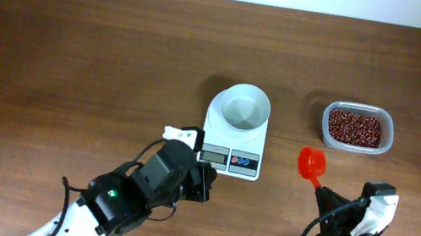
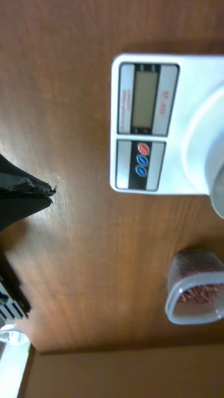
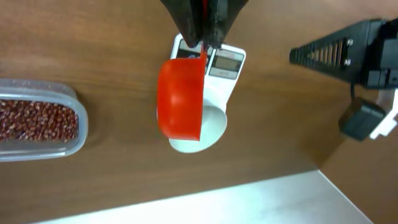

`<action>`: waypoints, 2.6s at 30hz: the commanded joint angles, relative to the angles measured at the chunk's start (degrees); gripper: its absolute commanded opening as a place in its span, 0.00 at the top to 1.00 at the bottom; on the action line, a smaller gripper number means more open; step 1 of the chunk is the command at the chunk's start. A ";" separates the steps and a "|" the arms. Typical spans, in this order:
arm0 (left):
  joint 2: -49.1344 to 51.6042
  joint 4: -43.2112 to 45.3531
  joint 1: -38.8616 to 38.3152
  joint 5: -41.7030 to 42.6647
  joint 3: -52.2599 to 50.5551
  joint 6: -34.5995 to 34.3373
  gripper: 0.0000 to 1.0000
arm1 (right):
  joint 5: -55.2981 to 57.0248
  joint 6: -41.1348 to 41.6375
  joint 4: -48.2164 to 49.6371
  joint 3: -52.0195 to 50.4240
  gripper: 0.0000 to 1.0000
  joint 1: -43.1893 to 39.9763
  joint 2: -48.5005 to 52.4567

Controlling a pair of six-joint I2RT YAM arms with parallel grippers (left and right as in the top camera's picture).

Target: Scoop and weigh 50g on scale

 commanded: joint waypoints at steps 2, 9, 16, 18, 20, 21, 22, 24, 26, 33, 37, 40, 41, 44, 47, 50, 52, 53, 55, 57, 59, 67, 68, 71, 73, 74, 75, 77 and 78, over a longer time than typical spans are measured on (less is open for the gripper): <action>0.24 2.32 -0.33 1.88 0.13 0.92 1.00 | -0.87 0.66 -0.20 1.31 0.96 -0.42 -0.28; 0.24 2.38 -0.33 1.84 0.13 0.92 1.00 | -0.85 0.66 -2.32 1.29 0.96 -0.42 -0.28; 6.36 2.40 -1.51 -1.40 0.13 6.93 1.00 | -0.81 0.42 -3.19 1.27 0.96 -0.42 -0.28; 8.81 2.51 -1.88 -4.37 0.13 8.13 1.00 | -0.17 0.00 -3.17 1.27 0.96 -0.42 -0.28; 12.11 4.11 -1.88 -6.14 0.13 11.04 1.00 | 0.68 0.00 -3.19 1.27 0.96 -0.42 -0.28; 14.21 6.25 -1.88 -6.08 0.13 12.90 1.00 | 0.68 0.00 -3.21 1.27 0.96 -0.42 -0.28; 15.74 8.11 -1.88 -6.05 0.13 12.90 1.00 | 0.68 0.00 -3.19 1.27 0.96 -0.42 -0.28; 18.58 12.59 -1.88 -5.38 0.13 12.85 1.00 | 0.66 0.04 -3.15 1.27 0.96 -0.42 -0.28; 20.52 17.66 -2.60 -4.52 0.13 12.83 1.00 | 0.66 0.07 -3.65 1.27 0.96 -0.42 -0.28; 26.12 28.33 -8.31 -6.64 0.13 12.81 1.00 | 0.68 0.22 -5.53 1.16 0.96 -0.42 -0.28; 26.43 28.72 -9.14 -9.09 0.13 12.76 1.00 | 0.70 0.22 -5.53 1.16 0.96 -0.42 -0.28; 26.71 28.76 -9.14 -9.09 0.13 12.59 1.00 | 0.68 0.22 -5.55 1.16 0.96 -0.42 -0.28; 27.08 28.83 -9.11 -9.09 0.13 12.57 1.00 | 0.68 0.22 -5.55 1.16 0.96 -0.42 -0.28; 29.35 30.27 -9.11 -9.07 0.13 10.51 1.00 | 0.68 0.22 -5.55 1.16 0.96 -0.42 -0.28; 32.48 32.20 -9.11 -9.07 0.13 8.09 1.00 | 0.68 0.22 -5.70 1.16 0.96 -0.42 -0.28; 32.83 32.59 -9.11 -9.57 0.13 8.11 1.00 | 0.66 0.22 -5.99 1.16 0.96 -0.42 -0.28; 33.05 32.57 -9.11 -11.47 0.13 8.11 1.00 | 0.68 0.24 -5.97 1.16 0.96 -0.42 -0.28; 33.55 32.57 -9.11 -12.13 0.13 8.11 1.00 | 0.68 0.22 -5.97 1.16 0.96 -0.42 -0.28; 34.14 32.61 -9.11 -12.11 0.13 8.09 1.00 | 0.68 0.22 -5.99 1.16 0.96 -0.42 -0.28; 34.18 32.63 -9.11 -12.11 0.13 8.09 1.00 | 0.68 0.22 -5.99 1.16 0.96 -0.42 -0.28; 34.18 32.61 -9.11 -12.13 0.13 8.09 1.00 | 0.66 0.22 -5.99 1.16 0.96 -0.42 -0.28; 34.47 32.57 -9.11 -12.13 0.13 8.11 1.00 | 0.68 0.22 -5.99 1.16 0.96 -0.42 -0.28; 34.47 32.57 -9.11 -12.13 0.13 8.11 1.00 | 0.66 0.22 -5.99 1.16 0.96 -0.42 -0.28; 34.47 32.57 -9.11 -12.13 0.13 8.09 1.00 | 0.68 0.22 -5.99 1.16 0.96 -0.42 -0.28; 34.47 32.57 -9.11 -12.15 0.13 6.73 1.00 | 0.68 0.22 -5.99 1.16 0.96 -0.42 -0.28; 34.47 32.57 -9.11 -12.15 0.13 4.76 1.00 | 0.66 0.22 -5.99 1.16 0.96 -0.42 -0.28; 34.47 32.57 -9.11 -12.15 0.13 4.61 1.00 | 0.68 0.22 -5.99 1.16 0.96 -0.42 -0.28; 34.51 32.57 -9.11 -12.15 0.13 4.63 1.00 | 0.68 0.20 -5.97 1.16 0.96 -0.42 -0.28; 34.64 32.54 -9.11 -12.59 0.13 4.63 1.00 | 0.72 0.20 -5.97 1.16 0.96 -0.42 -0.28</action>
